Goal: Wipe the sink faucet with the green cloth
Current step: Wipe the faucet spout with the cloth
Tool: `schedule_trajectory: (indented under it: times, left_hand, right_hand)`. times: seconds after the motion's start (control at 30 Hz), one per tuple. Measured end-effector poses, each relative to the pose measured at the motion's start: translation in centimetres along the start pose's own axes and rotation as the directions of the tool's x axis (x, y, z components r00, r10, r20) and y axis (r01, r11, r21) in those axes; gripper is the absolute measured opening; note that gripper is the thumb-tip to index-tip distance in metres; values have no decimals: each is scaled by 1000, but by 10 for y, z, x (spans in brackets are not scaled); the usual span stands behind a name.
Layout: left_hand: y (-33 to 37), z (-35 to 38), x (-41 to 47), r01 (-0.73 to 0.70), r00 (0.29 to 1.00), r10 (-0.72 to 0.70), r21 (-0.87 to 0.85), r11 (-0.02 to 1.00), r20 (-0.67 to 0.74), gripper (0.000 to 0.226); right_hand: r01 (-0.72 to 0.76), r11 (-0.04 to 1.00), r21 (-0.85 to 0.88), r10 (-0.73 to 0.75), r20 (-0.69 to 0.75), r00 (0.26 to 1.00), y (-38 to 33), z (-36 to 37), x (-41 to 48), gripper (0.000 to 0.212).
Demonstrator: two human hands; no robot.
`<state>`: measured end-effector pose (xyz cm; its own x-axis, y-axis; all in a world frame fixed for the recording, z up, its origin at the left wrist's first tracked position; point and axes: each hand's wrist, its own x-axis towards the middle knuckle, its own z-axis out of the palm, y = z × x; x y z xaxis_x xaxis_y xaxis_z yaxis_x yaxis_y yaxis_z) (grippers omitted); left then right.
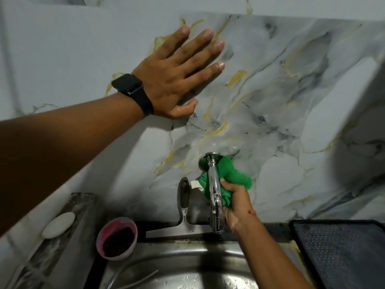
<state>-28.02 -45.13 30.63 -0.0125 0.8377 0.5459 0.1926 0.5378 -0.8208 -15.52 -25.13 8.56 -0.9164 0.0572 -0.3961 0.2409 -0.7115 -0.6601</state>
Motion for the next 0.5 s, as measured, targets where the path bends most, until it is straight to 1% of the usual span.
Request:
schedule_trajectory:
  times: [0.03, 0.07, 0.13, 0.2, 0.23, 0.27, 0.3, 0.4, 0.43, 0.5]
  left_hand:
    - [0, 0, 1, -4, 1000, 4, 9, 1000, 1, 79]
    - [0, -1, 1, -5, 1000, 5, 17, 1000, 9, 79]
    - [2, -2, 3, -11, 1000, 10, 19, 1000, 18, 80]
    - [2, -4, 2, 4, 1000, -5, 26, 1000, 23, 80]
    - [2, -4, 2, 9, 1000, -10, 26, 1000, 25, 80]
    - [2, -5, 1, 12, 1000, -13, 25, 1000, 26, 80]
    - [2, -5, 1, 13, 1000, -13, 24, 1000, 26, 80]
    - [3, -5, 1, 13, 1000, -14, 19, 1000, 26, 80]
    - [4, -4, 0, 12, 1000, -13, 22, 1000, 29, 80]
    - [4, -2, 1, 9, 1000, -10, 24, 1000, 28, 80]
  right_hand:
    - [4, 1000, 25, -4, 10, 1000, -1, 0, -2, 44]
    - [10, 999, 34, -11, 50, 999, -6, -1, -7, 46]
    - [13, 997, 80, -29, 207, 978, -19, -13, -20, 51]
    - [-96, 986, 137, 34, 401, 915, -35, -26, -31, 75]
    - [-148, 979, 143, 67, 457, 887, -42, -27, -34, 85]
    - [-174, 976, 132, 94, 467, 879, -47, -25, -34, 86]
    - [-191, 977, 92, 131, 444, 886, -49, -20, -31, 79]
    - [-232, 970, -70, 242, 328, 913, -48, 2, -23, 52]
    - [-237, 967, -94, 255, 302, 919, -46, 8, -20, 46]
    - [-249, 964, -93, 265, 292, 919, -37, 10, -17, 40]
